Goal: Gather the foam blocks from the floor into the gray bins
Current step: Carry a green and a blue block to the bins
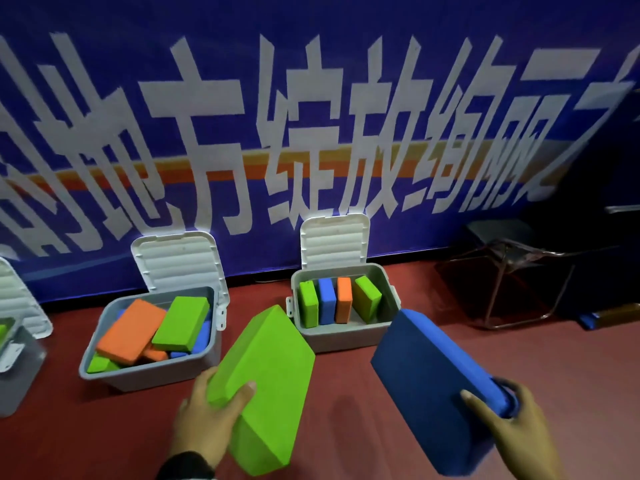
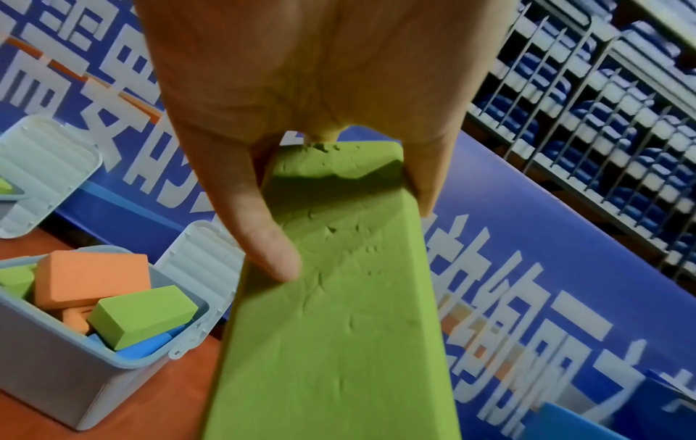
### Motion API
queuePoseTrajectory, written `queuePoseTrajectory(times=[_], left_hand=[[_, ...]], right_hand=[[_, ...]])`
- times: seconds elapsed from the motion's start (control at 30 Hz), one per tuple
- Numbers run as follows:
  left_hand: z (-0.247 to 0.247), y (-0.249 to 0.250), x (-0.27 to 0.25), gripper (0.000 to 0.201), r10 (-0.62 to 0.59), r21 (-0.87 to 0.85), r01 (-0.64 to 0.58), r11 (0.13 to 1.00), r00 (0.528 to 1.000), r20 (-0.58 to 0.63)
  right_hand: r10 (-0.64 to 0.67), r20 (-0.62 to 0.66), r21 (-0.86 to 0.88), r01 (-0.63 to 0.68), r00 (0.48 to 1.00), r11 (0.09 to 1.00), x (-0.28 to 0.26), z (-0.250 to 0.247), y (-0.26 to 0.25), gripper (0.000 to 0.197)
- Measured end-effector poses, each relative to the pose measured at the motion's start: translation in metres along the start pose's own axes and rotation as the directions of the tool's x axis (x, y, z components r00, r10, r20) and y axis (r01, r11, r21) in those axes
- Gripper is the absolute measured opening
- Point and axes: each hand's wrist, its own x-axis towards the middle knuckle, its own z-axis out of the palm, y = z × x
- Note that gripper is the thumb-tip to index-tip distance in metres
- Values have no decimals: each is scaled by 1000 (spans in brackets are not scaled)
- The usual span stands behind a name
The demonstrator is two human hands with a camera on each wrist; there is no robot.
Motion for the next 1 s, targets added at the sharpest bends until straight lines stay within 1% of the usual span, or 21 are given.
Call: queuePoseTrajectory(times=[0.07,0.13,0.23,0.3,0.37,0.43,0.5,0.57,0.63,0.7,0.73,0.8,0.87,0.93,1.0], left_hand=[[11,17,30,72,-32,-6,32,999,999,11],[20,31,58,80,-68,-11,68,998,998,13],[32,56,101,76,-88,13,88,996,996,-9],[47,69,139,78,-93,38,93,995,996,-4],[67,74,185,81,-103,73,100,992,994,26],[93,76,236,80,-132,102,126,987,990,56],[119,81,288,79,-147,146,128,981,980,132],[146,90,335,81,-145,207,103,973,969,202],[174,94,380,74,-177,277,104,955,951,254],[204,94,422,63,-229,364,110,925,926,301],[221,90,442,62,-258,419,110,901,912,318],[257,76,480,68,-299,505,100,857,896,329],[296,58,511,72,-358,548,135,826,876,324],[332,39,536,71,-395,556,173,813,866,308],[365,20,555,72,-415,581,190,791,865,282]], right_hand=[[3,27,-30,-2,1000,1000,39,11,-10,58],[12,44,-75,-8,999,997,74,25,-23,56],[54,63,-54,-51,997,997,120,58,-42,52],[95,86,-16,-94,992,995,151,87,-51,51],[142,111,0,-143,984,990,181,120,-58,49],[185,121,-6,-185,975,983,209,154,-67,46],[212,127,-12,-212,969,977,239,189,-77,44],[225,140,-45,-221,964,974,270,222,-86,46],[238,159,-100,-224,958,969,302,257,-91,45],[244,170,-156,-219,955,963,336,295,-86,41],[265,174,-197,-230,948,953,353,315,-79,40],[320,176,-273,-266,931,925,385,357,-67,43],[358,177,-329,-288,917,899,415,399,-49,46],[368,184,-377,-280,912,883,442,437,-26,49],[356,218,-434,-237,909,869,464,469,-1,52]])
